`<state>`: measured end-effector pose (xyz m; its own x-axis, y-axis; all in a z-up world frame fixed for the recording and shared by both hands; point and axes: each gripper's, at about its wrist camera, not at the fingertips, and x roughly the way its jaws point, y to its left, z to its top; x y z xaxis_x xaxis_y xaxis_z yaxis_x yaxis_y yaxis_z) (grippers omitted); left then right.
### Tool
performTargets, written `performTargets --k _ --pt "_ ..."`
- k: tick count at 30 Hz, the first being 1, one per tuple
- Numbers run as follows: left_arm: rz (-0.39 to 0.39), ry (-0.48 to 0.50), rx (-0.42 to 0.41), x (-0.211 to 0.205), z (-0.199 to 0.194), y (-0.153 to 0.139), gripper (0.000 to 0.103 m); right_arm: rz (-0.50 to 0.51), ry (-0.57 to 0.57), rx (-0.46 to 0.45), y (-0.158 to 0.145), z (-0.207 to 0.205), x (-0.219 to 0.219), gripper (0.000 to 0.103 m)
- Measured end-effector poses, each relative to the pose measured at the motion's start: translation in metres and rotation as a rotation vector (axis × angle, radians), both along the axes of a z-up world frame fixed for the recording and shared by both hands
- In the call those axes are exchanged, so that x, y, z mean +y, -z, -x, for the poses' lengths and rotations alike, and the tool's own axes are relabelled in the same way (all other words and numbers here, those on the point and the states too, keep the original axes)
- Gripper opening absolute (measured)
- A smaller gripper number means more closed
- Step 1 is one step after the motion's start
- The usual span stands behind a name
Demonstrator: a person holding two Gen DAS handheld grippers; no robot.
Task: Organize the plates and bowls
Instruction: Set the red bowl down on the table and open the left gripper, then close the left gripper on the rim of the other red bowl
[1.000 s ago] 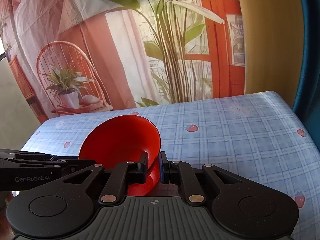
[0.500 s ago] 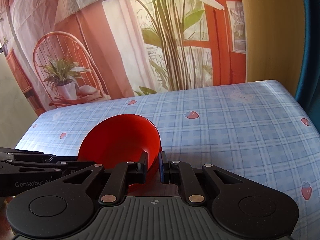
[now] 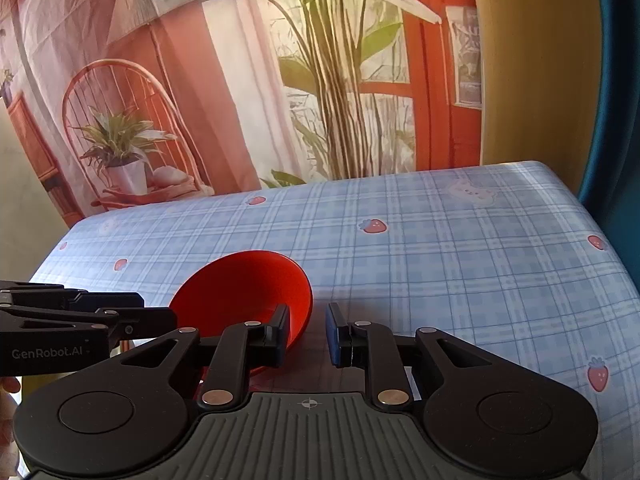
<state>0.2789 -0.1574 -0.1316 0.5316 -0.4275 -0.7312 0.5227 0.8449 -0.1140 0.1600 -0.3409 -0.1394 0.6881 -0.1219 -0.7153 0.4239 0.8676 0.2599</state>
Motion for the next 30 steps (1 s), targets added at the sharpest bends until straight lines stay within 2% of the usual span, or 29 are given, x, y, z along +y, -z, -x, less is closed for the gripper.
performTargets --k 14,30 --pt "0.010 -0.021 -0.042 0.014 0.037 -0.013 0.042 0.014 0.019 -0.010 -0.012 0.033 0.012 0.020" --pt "0.036 -0.036 -0.051 0.031 0.081 -0.007 0.042 0.032 0.008 0.010 -0.008 0.071 0.034 0.020"
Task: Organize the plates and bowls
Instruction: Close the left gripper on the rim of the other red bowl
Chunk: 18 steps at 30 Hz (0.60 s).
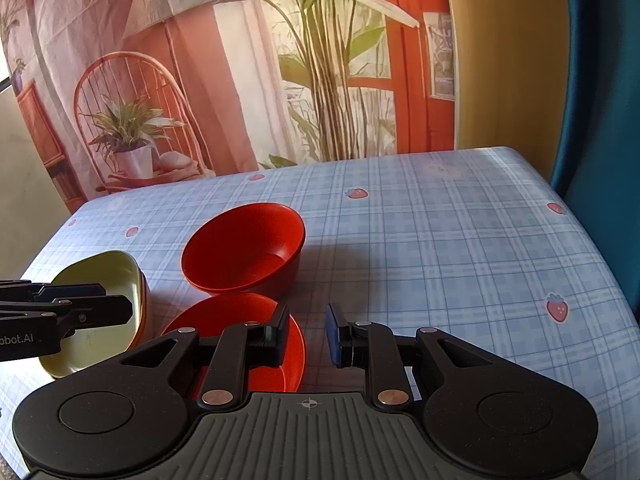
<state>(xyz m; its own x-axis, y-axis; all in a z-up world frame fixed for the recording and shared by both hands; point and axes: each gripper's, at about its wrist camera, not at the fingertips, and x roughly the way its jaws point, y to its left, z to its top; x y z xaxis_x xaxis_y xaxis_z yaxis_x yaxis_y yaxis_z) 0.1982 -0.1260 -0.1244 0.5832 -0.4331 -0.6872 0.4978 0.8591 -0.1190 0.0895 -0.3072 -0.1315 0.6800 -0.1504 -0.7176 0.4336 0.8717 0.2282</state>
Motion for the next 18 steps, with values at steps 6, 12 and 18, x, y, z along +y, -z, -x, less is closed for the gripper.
performTargets --k 6,12,18 --pt "0.018 0.009 0.011 0.002 0.014 0.005 0.042 -0.001 0.002 -0.001 0.004 0.012 0.003 0.020" --pt "0.013 0.026 0.032 -0.002 0.015 0.011 0.042 -0.020 -0.002 0.007 0.011 0.015 0.003 0.020" --pt "0.024 0.034 0.055 -0.004 0.016 0.021 0.042 -0.043 -0.007 0.007 0.018 0.015 0.008 0.020"
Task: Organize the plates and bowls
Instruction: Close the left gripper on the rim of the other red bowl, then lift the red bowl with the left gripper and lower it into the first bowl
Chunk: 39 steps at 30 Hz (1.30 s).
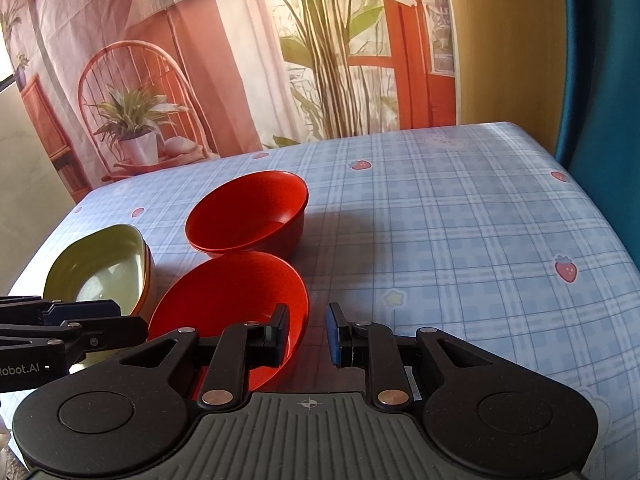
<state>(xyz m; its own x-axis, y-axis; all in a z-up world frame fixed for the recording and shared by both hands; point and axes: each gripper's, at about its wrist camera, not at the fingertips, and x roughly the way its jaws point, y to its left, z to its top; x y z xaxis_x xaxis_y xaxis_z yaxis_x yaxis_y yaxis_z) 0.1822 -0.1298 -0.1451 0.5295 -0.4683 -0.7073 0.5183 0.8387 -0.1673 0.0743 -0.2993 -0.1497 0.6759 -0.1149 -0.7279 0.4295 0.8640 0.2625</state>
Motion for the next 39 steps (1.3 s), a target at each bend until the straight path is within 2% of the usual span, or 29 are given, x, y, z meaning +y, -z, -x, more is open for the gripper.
performTargets --k 4,7,15,17,39 --pt "-0.001 0.006 0.012 -0.003 -0.001 0.006 0.042 -0.035 0.022 -0.017 0.005 0.002 0.000 0.019" --pt "0.002 0.009 0.024 -0.003 -0.004 0.009 0.042 -0.038 0.023 -0.017 0.009 0.002 0.002 0.013" --pt "0.032 0.050 0.052 -0.006 -0.006 0.016 0.039 -0.045 0.024 -0.026 0.013 0.002 0.002 0.009" --pt "0.036 0.061 0.051 -0.007 -0.005 0.016 0.037 -0.038 0.020 -0.023 0.013 0.002 0.003 0.009" --pt "0.068 0.084 0.034 -0.005 0.003 0.012 0.037 -0.070 0.066 -0.050 0.007 0.011 -0.001 0.009"
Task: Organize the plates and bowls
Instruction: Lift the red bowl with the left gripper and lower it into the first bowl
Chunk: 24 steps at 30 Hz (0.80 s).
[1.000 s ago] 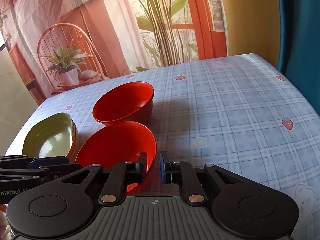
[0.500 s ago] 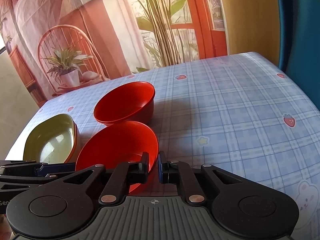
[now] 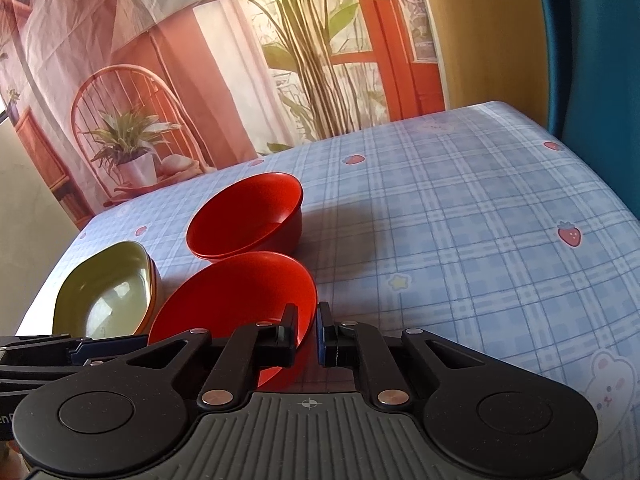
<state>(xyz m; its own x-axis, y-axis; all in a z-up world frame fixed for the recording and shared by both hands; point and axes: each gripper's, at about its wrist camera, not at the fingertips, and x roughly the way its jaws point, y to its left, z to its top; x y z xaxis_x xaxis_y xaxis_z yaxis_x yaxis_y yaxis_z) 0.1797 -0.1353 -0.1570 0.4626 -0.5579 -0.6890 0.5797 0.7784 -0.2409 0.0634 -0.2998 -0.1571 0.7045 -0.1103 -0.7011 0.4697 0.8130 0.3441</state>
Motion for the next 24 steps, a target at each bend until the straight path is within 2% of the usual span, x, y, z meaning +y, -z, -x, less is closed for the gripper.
performTargets --k 6,24 --pt "0.011 -0.004 -0.014 0.003 0.001 -0.005 0.037 0.011 0.001 -0.017 -0.008 0.000 0.001 0.009" --pt "0.062 -0.032 -0.111 0.005 -0.017 -0.047 0.037 0.058 -0.029 -0.074 -0.043 -0.026 -0.005 0.010"
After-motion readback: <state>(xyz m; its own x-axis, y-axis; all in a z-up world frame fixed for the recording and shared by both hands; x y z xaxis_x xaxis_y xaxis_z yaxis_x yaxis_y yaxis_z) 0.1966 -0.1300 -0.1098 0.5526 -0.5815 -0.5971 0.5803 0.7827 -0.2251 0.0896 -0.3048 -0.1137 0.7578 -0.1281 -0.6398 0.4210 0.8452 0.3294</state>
